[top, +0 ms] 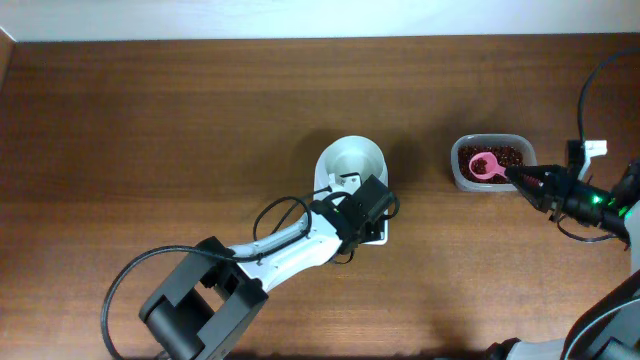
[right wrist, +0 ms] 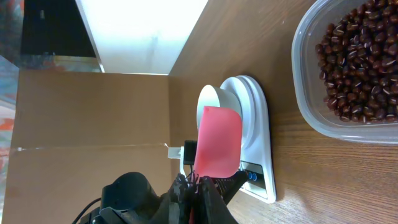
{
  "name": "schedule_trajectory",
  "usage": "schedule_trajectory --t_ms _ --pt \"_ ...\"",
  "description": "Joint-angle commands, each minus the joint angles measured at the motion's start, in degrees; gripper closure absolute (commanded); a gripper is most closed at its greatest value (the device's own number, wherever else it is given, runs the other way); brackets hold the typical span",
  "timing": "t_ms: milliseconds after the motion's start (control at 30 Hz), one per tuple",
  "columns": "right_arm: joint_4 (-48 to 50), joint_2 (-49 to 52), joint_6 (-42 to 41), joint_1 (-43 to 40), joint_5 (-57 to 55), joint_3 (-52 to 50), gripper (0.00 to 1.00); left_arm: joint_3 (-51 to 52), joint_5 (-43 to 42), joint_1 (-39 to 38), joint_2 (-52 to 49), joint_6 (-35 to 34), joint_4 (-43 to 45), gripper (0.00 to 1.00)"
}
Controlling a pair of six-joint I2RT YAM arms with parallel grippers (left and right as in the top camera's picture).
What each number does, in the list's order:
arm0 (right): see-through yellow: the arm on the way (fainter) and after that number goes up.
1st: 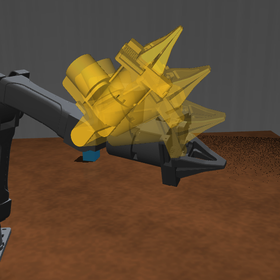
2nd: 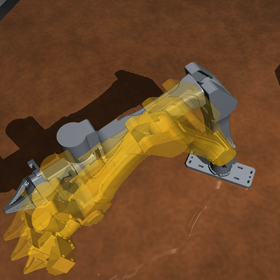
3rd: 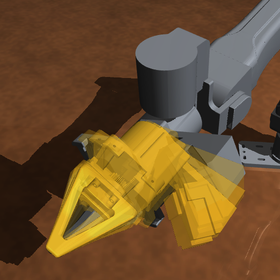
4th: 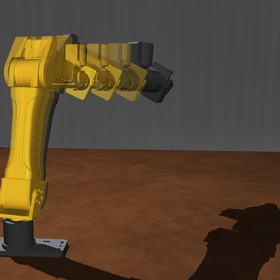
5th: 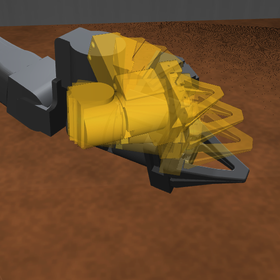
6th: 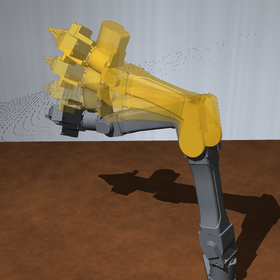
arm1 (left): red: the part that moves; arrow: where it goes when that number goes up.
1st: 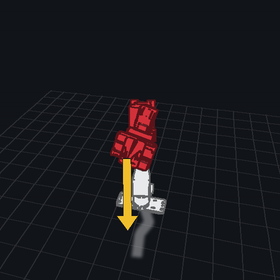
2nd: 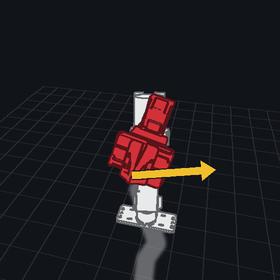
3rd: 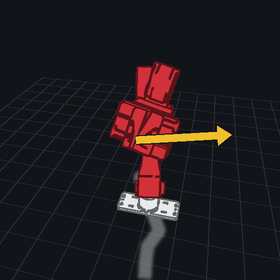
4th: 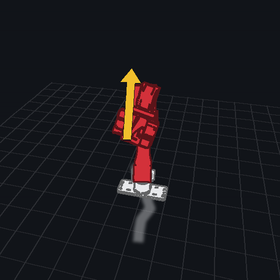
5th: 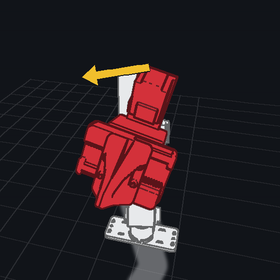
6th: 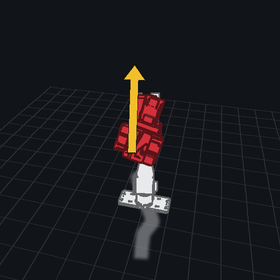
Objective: Scoop and weigh 50g on scale
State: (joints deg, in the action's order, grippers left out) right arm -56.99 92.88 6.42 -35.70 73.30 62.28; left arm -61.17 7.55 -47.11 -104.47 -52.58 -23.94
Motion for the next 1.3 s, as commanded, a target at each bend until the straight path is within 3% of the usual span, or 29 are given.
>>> schedule_trajectory --t_ms 0,600,1133,1267 --pt "0.2 0.28 0.87 -0.31 -0.13 1.01 0.96 0.07 1.36 0.42 -0.92 -0.74 0.85 1.0" --pt "0.2 0.28 0.87 -0.31 -0.13 1.01 0.96 0.07 2.25 0.39 -0.96 -0.74 1.16 1.0" --pt "0.42 0.28 0.87 -0.31 -0.11 1.01 0.96 -0.31 -2.43 1.66 -2.05 -0.66 1.14 1.0" --pt "0.42 0.28 0.87 -0.31 -0.13 1.01 0.96 -1.2 -2.64 1.7 2.67 -0.09 -4.76 1.0"
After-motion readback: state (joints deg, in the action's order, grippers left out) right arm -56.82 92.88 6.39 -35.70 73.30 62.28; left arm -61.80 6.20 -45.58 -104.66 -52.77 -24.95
